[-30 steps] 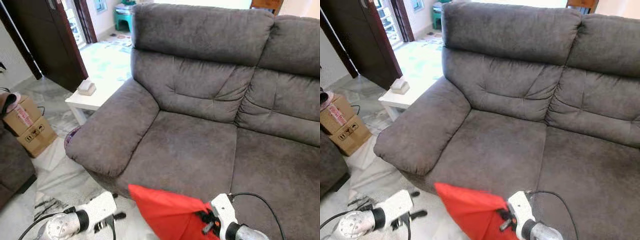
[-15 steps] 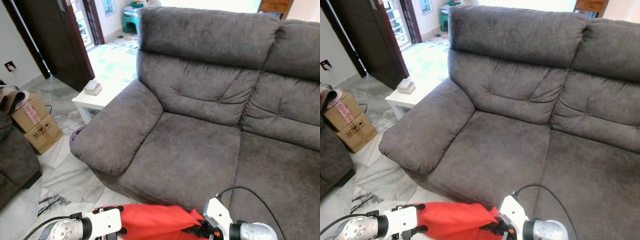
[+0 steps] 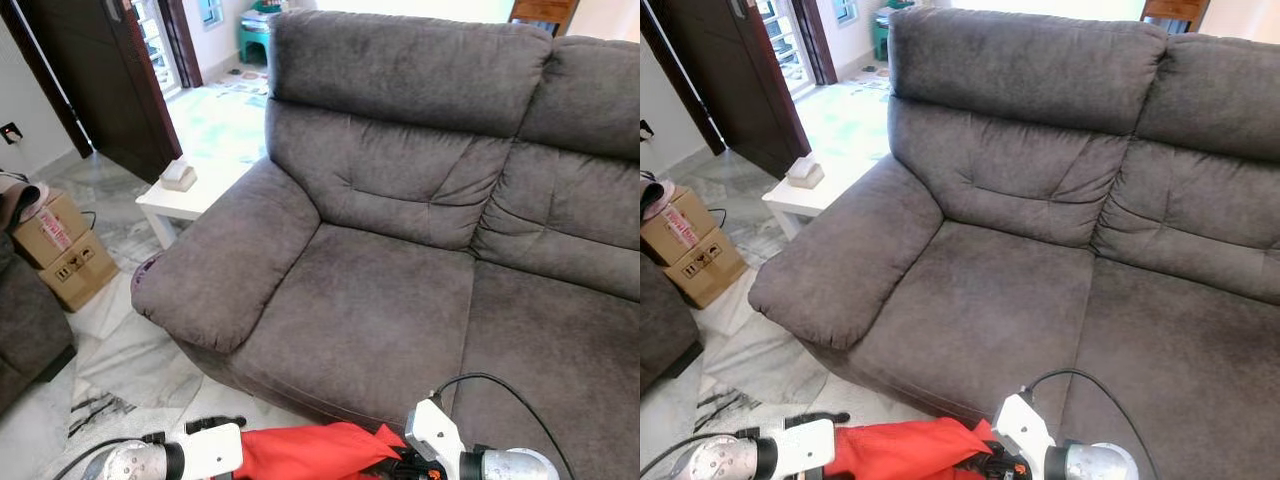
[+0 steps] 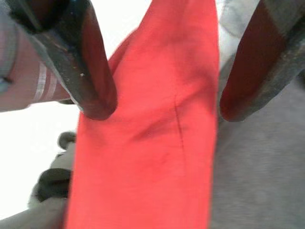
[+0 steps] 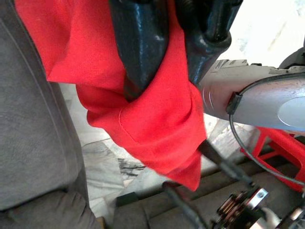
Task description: Move the pillow to the sofa from floor
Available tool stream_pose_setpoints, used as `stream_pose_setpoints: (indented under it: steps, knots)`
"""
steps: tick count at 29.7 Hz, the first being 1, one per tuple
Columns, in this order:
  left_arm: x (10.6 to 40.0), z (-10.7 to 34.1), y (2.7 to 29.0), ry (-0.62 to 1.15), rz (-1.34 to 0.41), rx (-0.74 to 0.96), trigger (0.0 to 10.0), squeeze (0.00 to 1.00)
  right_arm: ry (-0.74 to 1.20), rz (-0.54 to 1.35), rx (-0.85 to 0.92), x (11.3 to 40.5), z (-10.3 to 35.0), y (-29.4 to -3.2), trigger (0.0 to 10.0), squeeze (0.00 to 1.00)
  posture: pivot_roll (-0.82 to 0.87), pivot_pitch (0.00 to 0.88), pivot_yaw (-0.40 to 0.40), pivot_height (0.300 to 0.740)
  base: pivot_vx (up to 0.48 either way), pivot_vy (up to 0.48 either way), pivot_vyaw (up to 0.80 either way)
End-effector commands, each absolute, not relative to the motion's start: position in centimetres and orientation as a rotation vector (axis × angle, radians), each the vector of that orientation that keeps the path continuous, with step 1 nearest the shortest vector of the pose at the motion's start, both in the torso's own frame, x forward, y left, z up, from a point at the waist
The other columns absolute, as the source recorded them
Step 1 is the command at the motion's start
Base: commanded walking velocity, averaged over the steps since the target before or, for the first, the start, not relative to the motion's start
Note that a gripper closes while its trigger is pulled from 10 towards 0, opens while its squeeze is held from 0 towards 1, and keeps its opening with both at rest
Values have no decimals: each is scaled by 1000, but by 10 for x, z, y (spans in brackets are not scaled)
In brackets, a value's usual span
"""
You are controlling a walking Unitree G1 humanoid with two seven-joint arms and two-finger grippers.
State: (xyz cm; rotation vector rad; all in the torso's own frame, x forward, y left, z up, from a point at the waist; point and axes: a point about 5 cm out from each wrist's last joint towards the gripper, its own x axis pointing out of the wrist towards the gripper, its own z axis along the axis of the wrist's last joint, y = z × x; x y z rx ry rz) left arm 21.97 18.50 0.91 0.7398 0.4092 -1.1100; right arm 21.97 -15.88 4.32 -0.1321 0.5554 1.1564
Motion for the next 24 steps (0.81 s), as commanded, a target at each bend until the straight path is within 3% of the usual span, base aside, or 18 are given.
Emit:
stream_pose_setpoints:
  steps: [1,8,24]
  knots:
    - [216,7,188,437,-1129,746,10000,0,429,1193,-125,228,64,-148,10000,0,1,97,58,740,0,0,0]
    - [219,2,197,467,-1081,799,10000,0,412,1187,-142,228,69,-144,10000,0,-14,81,59,740,0,0,0]
    - [212,-9,190,492,-1098,761,10000,0,374,1223,-164,227,83,-145,10000,0,-23,85,56,740,0,0,0]
